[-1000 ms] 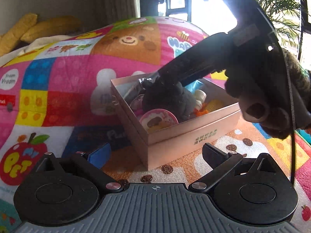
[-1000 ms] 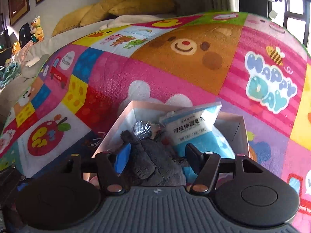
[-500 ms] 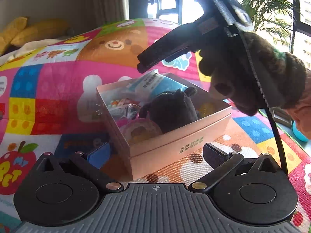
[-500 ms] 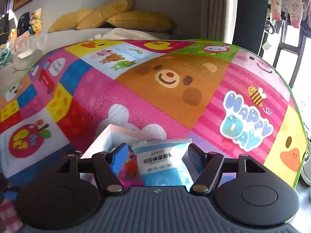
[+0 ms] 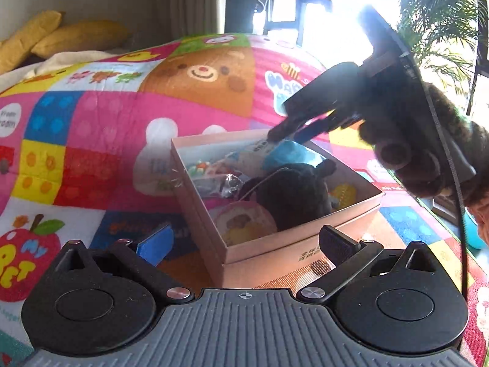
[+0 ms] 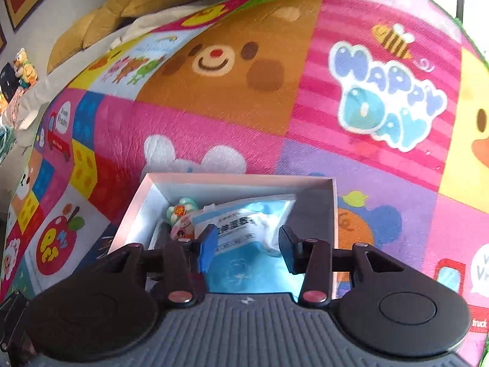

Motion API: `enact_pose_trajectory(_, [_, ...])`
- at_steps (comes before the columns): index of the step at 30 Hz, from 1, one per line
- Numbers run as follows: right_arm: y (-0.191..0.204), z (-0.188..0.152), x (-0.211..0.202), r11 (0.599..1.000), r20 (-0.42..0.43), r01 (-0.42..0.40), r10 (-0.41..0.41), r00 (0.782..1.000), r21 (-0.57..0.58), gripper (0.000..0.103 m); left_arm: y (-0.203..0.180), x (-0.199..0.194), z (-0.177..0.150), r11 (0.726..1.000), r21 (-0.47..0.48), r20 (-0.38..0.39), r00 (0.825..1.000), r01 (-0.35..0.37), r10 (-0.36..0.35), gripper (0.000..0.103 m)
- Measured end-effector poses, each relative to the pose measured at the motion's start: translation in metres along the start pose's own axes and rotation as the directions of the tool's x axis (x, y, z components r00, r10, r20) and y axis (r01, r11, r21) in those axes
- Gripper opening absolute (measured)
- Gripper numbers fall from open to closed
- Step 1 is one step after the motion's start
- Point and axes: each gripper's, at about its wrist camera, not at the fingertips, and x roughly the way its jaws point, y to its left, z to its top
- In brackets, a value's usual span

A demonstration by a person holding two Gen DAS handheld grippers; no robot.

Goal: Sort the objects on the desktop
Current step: 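Press the items down inside the pink box with the right gripper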

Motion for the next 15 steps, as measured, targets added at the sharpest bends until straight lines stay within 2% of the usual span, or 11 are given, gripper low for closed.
enact_pose_trajectory(1, [-0.005, -0.001, -0.012, 1.000, 0.041, -0.003, 0.003, 0.999, 0.007, 0.047, -0.002, -0.001, -0.001, 1.000, 0.004, -0.001, 1.000, 0.006, -0.006, 0.103])
enact_pose_trajectory(2, [-0.011, -0.004, -0.022, 1.000, 0.075, -0.010, 0.009, 0.997, 0.017, 0.059, -0.004, -0.001, -0.001, 1.000, 0.009, -0.003, 1.000, 0.014, -0.014, 0.103])
enact_pose_trajectory(3, [-0.017, -0.008, -0.031, 0.999, 0.101, -0.001, -0.002, 0.995, 0.035, 0.078, -0.006, 0.000, -0.002, 1.000, 0.017, -0.007, 1.000, 0.019, -0.019, 0.103])
enact_pose_trajectory(5, [-0.031, -0.018, -0.042, 0.995, 0.133, 0.047, -0.058, 0.989, 0.085, 0.092, -0.010, 0.004, -0.004, 0.999, 0.031, -0.019, 1.000, 0.020, -0.019, 0.103])
enact_pose_trajectory(7, [-0.043, -0.028, -0.039, 0.990, 0.120, 0.058, -0.074, 0.990, 0.128, 0.092, -0.014, 0.008, -0.007, 0.999, 0.035, -0.033, 0.999, 0.019, -0.018, 0.103])
enact_pose_trajectory(8, [-0.050, -0.032, -0.034, 0.987, 0.095, 0.036, -0.051, 0.994, 0.156, 0.092, -0.015, 0.010, -0.008, 0.999, 0.032, -0.037, 0.999, 0.021, -0.019, 0.103])
enact_pose_trajectory(10, [-0.060, -0.038, -0.023, 0.974, 0.041, -0.054, 0.046, 0.998, 0.221, 0.092, -0.016, 0.008, -0.008, 0.999, 0.029, -0.036, 0.999, 0.032, -0.031, 0.103])
enact_pose_trajectory(12, [-0.058, -0.043, -0.017, 0.950, 0.035, -0.173, 0.170, 0.985, 0.261, 0.096, -0.015, 0.004, -0.009, 0.999, 0.032, -0.028, 0.999, 0.042, -0.041, 0.103])
enact_pose_trajectory(15, [-0.029, -0.042, -0.019, 0.968, 0.091, -0.141, 0.124, 0.988, 0.210, 0.103, -0.013, -0.003, -0.011, 0.999, 0.038, -0.025, 0.999, 0.030, -0.029, 0.103])
